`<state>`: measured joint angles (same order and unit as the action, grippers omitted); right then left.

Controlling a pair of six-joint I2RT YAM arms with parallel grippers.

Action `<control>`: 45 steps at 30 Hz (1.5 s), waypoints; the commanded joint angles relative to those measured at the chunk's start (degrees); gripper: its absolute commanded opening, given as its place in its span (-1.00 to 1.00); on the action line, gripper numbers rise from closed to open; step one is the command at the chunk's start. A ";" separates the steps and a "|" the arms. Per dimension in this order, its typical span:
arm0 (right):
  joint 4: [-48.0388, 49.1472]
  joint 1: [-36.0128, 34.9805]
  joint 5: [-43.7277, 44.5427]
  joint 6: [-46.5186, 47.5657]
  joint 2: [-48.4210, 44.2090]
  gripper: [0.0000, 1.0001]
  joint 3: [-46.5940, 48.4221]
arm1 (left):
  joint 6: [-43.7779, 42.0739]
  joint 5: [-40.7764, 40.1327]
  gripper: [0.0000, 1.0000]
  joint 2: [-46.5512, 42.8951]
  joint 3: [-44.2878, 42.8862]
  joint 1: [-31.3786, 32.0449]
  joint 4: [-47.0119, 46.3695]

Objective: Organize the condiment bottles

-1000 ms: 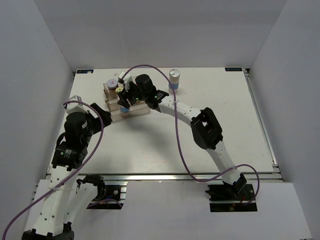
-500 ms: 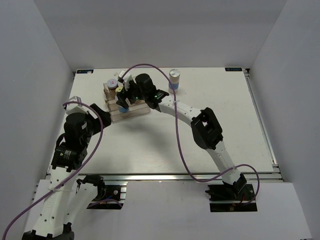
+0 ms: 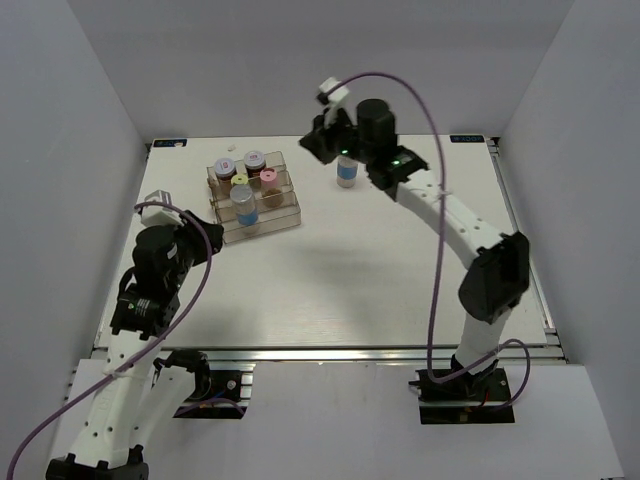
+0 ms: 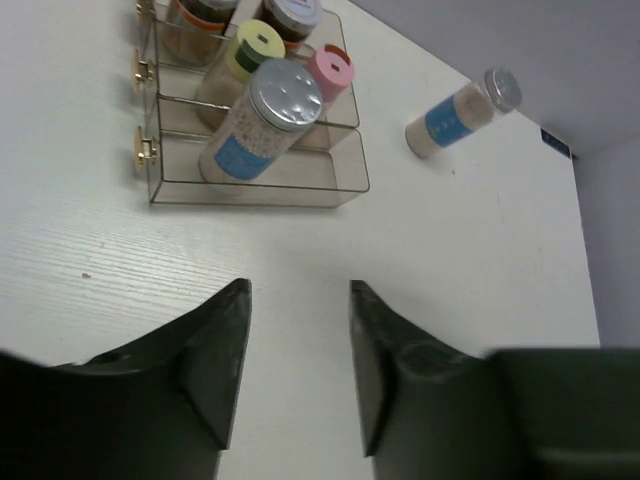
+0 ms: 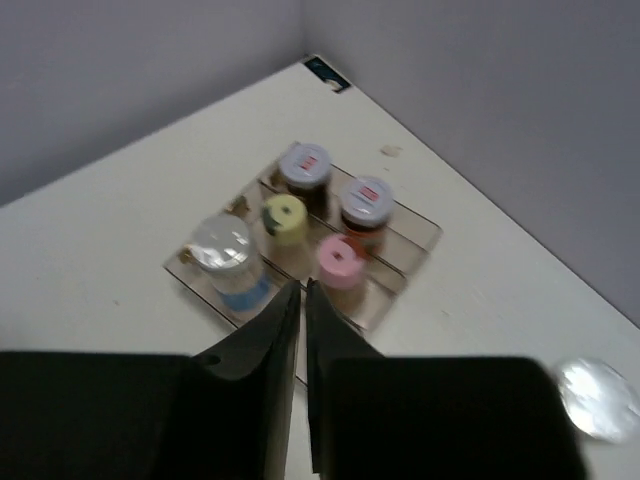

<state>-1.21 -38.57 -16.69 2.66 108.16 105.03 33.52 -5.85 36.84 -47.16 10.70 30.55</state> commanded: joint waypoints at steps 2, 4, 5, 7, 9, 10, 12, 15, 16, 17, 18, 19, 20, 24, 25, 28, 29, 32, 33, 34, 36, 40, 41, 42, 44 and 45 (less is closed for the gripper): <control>-6.33 8.32 -0.02 -7.47 -5.67 -0.35 -10.35 | -0.21 7.84 -0.07 2.09 1.98 -0.15 -6.81; -9.93 11.48 1.39 -7.40 -6.20 0.33 -11.69 | 0.05 9.27 -0.07 3.49 2.42 -0.24 -8.74; -11.08 12.19 3.05 -7.14 -6.12 0.74 -12.48 | 0.23 10.32 0.02 3.85 2.68 -0.24 -9.71; -14.76 13.86 7.78 -6.88 -4.28 0.78 -11.87 | 1.02 10.94 0.34 4.55 2.86 -0.24 -10.24; -16.36 15.27 9.48 -7.57 -1.48 0.79 -10.30 | 1.37 11.29 0.41 5.26 2.77 -0.15 -10.42; -16.71 15.71 9.57 -7.75 -0.50 0.79 -9.85 | 1.64 11.38 0.43 5.43 2.77 -0.24 -10.51; -15.84 16.50 9.04 -8.28 2.30 0.79 -8.98 | 1.90 11.56 0.44 5.79 2.60 -0.24 -10.59; -16.10 16.42 10.80 -8.28 8.27 0.79 -3.37 | 2.17 11.47 0.45 6.05 2.42 -0.24 -10.16; -15.14 16.51 11.06 -8.02 9.69 0.79 -2.21 | 2.34 11.38 0.46 6.14 2.42 -0.24 -10.07; -14.35 16.51 11.24 -7.93 10.92 0.79 -1.24 | 2.52 11.30 0.46 6.14 2.42 -0.15 -9.81; -13.56 16.42 11.24 -7.49 13.28 0.79 -0.28 | 2.60 11.30 0.46 6.14 2.51 -0.15 -9.72; -11.81 16.51 11.24 -6.53 14.44 0.79 1.47 | 2.78 11.21 0.46 6.23 2.51 -0.15 -9.54; -10.75 16.51 11.06 -6.00 15.32 0.79 2.19 | 3.04 11.12 0.46 6.23 2.51 -0.24 -9.28; -5.21 16.51 8.35 -3.19 20.32 0.79 4.91 | 3.40 10.68 0.46 6.23 2.51 -0.24 -8.66; -3.55 16.51 8.16 -2.83 21.03 0.79 5.53 | 3.48 10.42 0.46 6.23 2.51 -0.24 -8.49; -1.25 16.51 8.60 -2.92 23.85 0.79 8.69 | 3.66 9.98 0.47 6.14 2.60 -0.15 -7.78; -0.81 16.51 8.86 -2.92 25.16 0.78 10.61 | 3.75 9.80 0.47 6.05 2.60 -0.24 -7.52; 0.51 16.51 10.01 -2.92 26.49 0.78 12.56 | 3.84 9.36 0.47 5.96 2.77 -0.24 -7.26; 2.60 16.42 9.83 -3.01 26.84 0.76 12.65 | 3.84 9.28 0.47 5.88 2.86 -0.15 -7.25; 2.97 16.51 9.66 -3.09 26.84 0.71 12.57 | 3.84 9.27 0.47 5.96 2.86 -0.24 -7.17; 3.50 16.51 9.13 -3.53 26.67 0.62 12.13 | 3.84 9.01 0.47 6.05 3.04 -0.24 -7.08; 6.56 16.51 9.22 -3.36 24.12 0.37 7.48 | 3.92 8.92 0.47 6.05 3.56 -0.24 -7.43; 7.44 16.51 9.22 -3.27 22.81 0.31 6.16 | 4.01 8.92 0.47 6.05 3.74 -0.24 -7.60; 8.85 16.51 8.78 -2.92 22.19 0.21 3.97 | 4.01 9.10 0.47 6.05 4.09 -0.15 -7.69; 10.08 16.51 8.17 -2.92 20.61 -0.13 2.11 | 4.19 9.19 0.47 6.14 4.44 -0.24 -8.22; 11.22 16.51 7.90 -2.92 20.17 -0.34 1.41 | 4.19 9.27 0.47 6.31 4.53 -0.24 -8.48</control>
<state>5.28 -22.13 -7.73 -0.64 132.66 108.68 37.34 3.68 43.35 -43.42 10.70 22.68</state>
